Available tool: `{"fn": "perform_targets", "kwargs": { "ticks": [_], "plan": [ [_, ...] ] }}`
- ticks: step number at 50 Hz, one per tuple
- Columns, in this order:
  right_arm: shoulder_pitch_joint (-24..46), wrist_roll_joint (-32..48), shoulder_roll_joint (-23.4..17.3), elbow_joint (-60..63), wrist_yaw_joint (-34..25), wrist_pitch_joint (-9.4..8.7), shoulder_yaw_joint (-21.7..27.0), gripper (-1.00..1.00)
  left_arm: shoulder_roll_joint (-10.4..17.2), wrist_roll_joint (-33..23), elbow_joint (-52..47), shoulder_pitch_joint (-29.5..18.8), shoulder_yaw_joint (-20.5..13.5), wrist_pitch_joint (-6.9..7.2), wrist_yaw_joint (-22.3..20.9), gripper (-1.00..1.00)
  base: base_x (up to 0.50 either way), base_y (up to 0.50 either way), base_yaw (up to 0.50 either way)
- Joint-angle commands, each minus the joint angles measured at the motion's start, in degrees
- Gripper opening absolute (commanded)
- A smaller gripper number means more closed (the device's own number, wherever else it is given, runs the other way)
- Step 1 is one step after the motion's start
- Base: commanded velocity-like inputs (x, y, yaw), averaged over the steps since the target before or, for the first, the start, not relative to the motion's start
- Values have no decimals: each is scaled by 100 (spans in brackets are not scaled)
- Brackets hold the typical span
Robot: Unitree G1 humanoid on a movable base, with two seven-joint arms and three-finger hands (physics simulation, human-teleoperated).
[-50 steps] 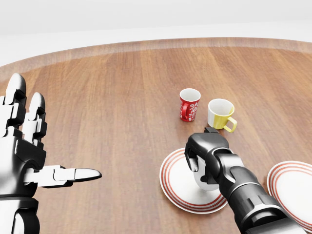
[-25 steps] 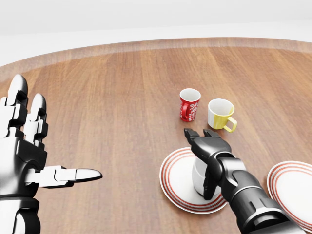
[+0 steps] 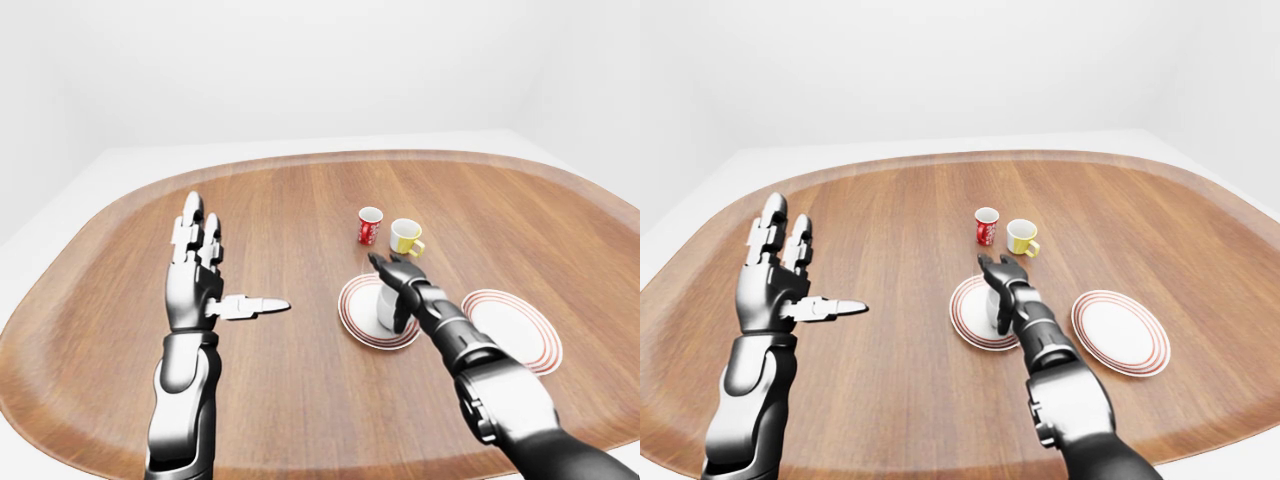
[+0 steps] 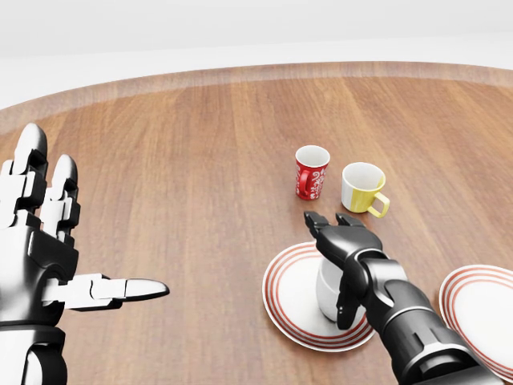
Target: Put the white mug on the left plate.
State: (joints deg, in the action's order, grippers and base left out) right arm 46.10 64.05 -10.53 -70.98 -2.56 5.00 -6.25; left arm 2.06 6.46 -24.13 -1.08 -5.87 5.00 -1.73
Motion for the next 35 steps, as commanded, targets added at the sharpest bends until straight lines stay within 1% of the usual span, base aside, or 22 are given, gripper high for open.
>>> {"fn": "perform_targets", "kwargs": {
  "ticks": [1, 9, 15, 20, 21, 22, 25, 27, 28, 29, 30, 32, 33, 34, 35],
  "plan": [
    [18, -1, -37, 124, -59, 0, 22, 100, -1, 0, -11, 3, 1, 0, -1, 100, 0, 0, 0],
    [-75, -67, -62, 641, -359, 0, 73, 100, -3, -1, -13, 6, 5, 0, -2, 100, 0, 0, 0],
    [-315, -150, -18, 1543, -844, 0, 144, 100, -3, -3, -16, 7, 7, 0, -2, 100, 0, 0, 0],
    [-703, -388, 78, 2660, -1565, 0, 254, 100, -3, 1, -24, 5, 1, 0, 0, 100, 0, 0, 0],
    [-844, -604, 149, 3056, -1936, 0, 327, 100, -3, 2, -30, 7, 2, 0, 0, 100, 0, 0, 0],
    [-938, -762, 194, 3324, -2171, 0, 362, 100, -4, 7, -37, 7, 0, 0, 1, 100, 0, 0, 0],
    [-1124, -1211, 302, 3926, -2748, 0, 427, 100, -3, 9, -34, 7, -2, 0, 0, 100, 0, 0, 0],
    [-1196, -1448, 340, 4213, -2996, 0, 427, 100, -4, 7, -32, 9, 2, 0, 0, 100, 0, 0, 0],
    [-1267, -1735, 424, 4552, -3328, 0, 487, 100, -5, 5, -32, 13, 6, 0, -2, 100, 0, 0, 0],
    [-1302, -1914, 457, 4771, -3493, 0, 500, 100, -4, 5, -32, 12, 4, 0, -1, 100, 0, 0, 0],
    [-1318, -2036, 459, 4892, -3581, 0, 490, 100, -4, 7, -33, 9, 0, 0, 1, 100, 0, 0, 0],
    [-1309, -2079, 379, 5061, -3530, 0, 461, 100, 0, 17, -28, -1, -13, 0, 2, 100, 0, 0, 0],
    [-1370, -2144, 370, 5308, -3678, -53, 467, 100, 1, 13, -10, -4, -13, 0, 2, 100, 0, 0, 0],
    [-1392, -2178, 365, 5418, -3723, -118, 464, 100, 1, 13, -5, -4, -11, 0, 3, 100, 0, 0, 0],
    [-1410, -2178, 349, 5482, -3726, -140, 454, 100, 1, 14, -12, -3, -9, 0, 4, 100, 0, 0, 0]
  ]
}}
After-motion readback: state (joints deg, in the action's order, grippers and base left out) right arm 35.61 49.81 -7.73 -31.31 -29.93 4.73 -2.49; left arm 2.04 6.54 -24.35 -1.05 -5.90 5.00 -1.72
